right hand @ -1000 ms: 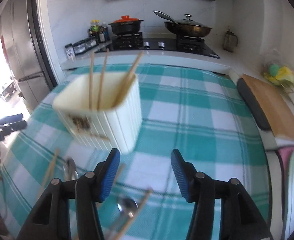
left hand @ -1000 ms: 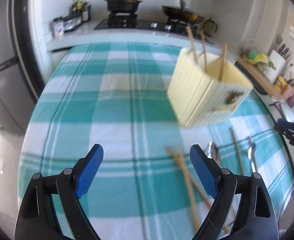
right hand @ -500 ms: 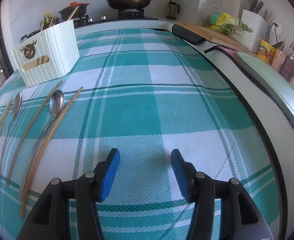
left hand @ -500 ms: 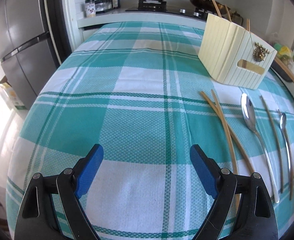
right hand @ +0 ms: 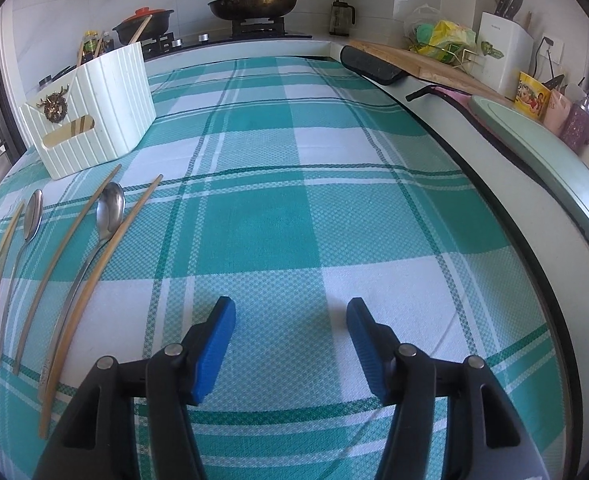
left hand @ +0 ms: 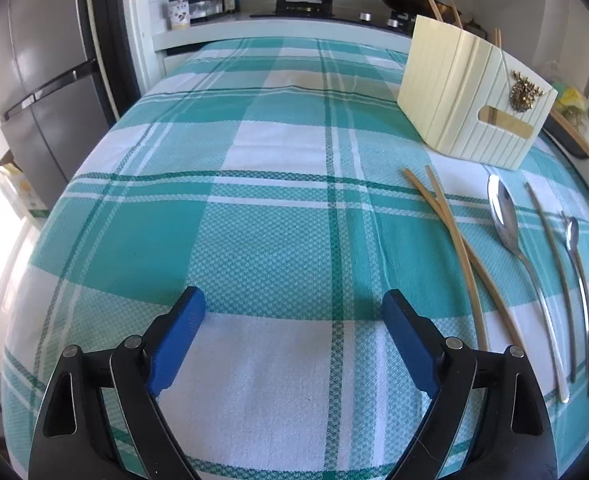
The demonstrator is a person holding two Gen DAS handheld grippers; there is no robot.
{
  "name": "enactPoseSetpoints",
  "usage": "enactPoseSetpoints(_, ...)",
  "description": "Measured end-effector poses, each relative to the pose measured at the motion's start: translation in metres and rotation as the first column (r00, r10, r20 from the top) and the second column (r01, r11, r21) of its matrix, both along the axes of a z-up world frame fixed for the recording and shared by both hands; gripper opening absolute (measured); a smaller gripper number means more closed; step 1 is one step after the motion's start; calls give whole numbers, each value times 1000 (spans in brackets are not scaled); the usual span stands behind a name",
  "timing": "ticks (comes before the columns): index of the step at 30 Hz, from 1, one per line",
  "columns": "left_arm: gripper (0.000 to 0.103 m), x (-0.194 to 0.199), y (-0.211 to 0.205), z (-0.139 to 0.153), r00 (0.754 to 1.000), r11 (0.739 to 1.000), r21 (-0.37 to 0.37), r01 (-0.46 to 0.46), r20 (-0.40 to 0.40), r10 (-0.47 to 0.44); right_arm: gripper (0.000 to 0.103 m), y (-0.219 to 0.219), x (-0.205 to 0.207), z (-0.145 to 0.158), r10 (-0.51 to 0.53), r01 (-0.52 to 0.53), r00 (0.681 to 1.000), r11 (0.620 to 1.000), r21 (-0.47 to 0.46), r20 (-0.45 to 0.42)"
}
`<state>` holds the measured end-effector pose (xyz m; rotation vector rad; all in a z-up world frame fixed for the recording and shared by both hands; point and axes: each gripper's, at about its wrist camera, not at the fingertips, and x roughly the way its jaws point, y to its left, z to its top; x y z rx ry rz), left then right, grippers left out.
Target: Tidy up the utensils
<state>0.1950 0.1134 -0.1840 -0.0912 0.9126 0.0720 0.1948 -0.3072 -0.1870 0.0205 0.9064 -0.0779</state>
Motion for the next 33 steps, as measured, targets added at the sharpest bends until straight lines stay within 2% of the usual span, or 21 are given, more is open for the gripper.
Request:
enactPoseSetpoints(9,97,1,2,-1,1000,1000,-28,7,2,-7,59,0,0,0,0,0,1000,1000,-6,0)
enactPoseSetpoints(33,99,3,-3,-2,1000,1000,-4,6,-10,-6,59,0,0,-1,1,-1,1000,1000,-2,1)
